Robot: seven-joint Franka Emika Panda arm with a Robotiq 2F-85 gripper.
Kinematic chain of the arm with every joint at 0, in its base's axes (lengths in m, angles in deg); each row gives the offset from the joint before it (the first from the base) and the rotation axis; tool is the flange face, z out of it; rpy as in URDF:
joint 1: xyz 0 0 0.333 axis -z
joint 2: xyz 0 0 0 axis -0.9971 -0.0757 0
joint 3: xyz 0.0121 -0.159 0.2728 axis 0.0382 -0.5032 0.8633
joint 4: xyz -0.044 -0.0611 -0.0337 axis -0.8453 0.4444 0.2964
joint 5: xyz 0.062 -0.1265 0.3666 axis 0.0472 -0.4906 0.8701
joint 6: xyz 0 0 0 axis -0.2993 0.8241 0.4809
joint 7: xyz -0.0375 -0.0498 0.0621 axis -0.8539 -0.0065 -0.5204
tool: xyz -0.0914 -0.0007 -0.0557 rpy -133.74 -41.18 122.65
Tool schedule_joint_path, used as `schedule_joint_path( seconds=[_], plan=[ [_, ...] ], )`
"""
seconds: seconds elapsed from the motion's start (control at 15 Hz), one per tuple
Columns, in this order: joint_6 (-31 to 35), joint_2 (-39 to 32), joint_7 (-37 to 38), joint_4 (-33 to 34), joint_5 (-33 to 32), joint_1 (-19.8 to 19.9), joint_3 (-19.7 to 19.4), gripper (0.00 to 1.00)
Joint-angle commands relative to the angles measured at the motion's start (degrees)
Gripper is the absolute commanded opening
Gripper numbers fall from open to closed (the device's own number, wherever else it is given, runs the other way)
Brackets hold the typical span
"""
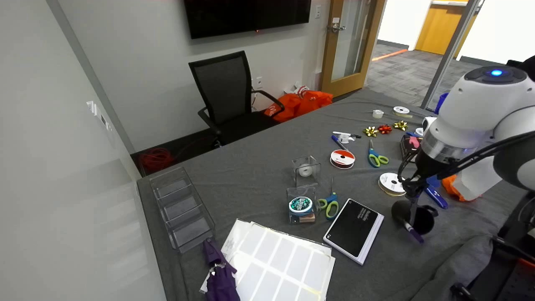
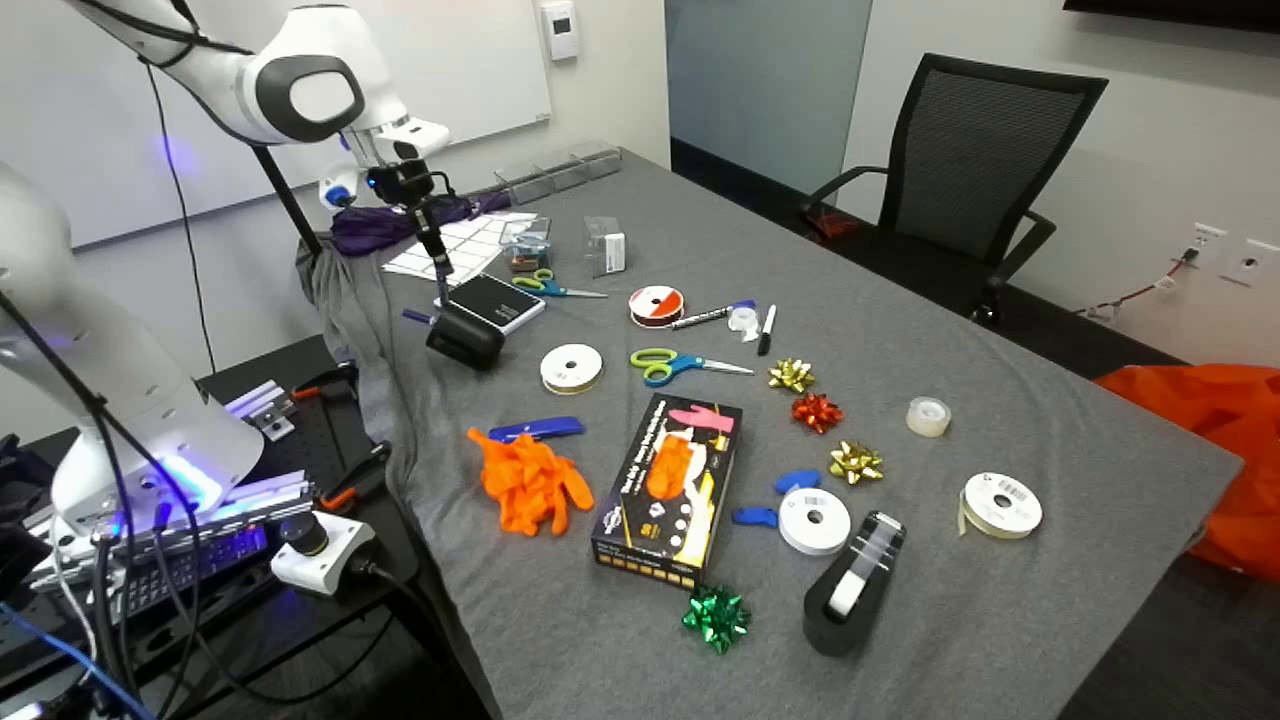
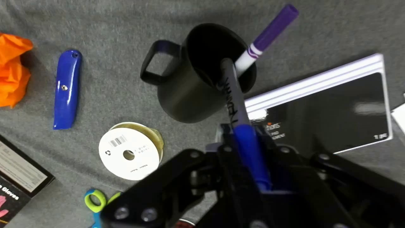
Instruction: Take the marker out of the cup
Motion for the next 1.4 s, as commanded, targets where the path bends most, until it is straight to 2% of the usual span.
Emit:
schedule_joint_path(
  seconds=[0.0,0.33,0.8,1.13,1.33],
  plan=[
    [-10.7,10.5,-8.6,0.1,8.8,-2.8,-0.4,0.05],
    [-19.5,17.7,-10.7,2.3,9.3,-2.1,-0.2,0.05],
    [-24.5,21.4,-12.2,6.0,12.5,-3.2,-1.0,0.05],
    [-17.6,17.1,-9.6,11.8,15.9,-2.8,1.2,0.05],
    [-7.4,11.0,-5.5,15.5,14.8,-1.3,3.6,0.05]
  ],
)
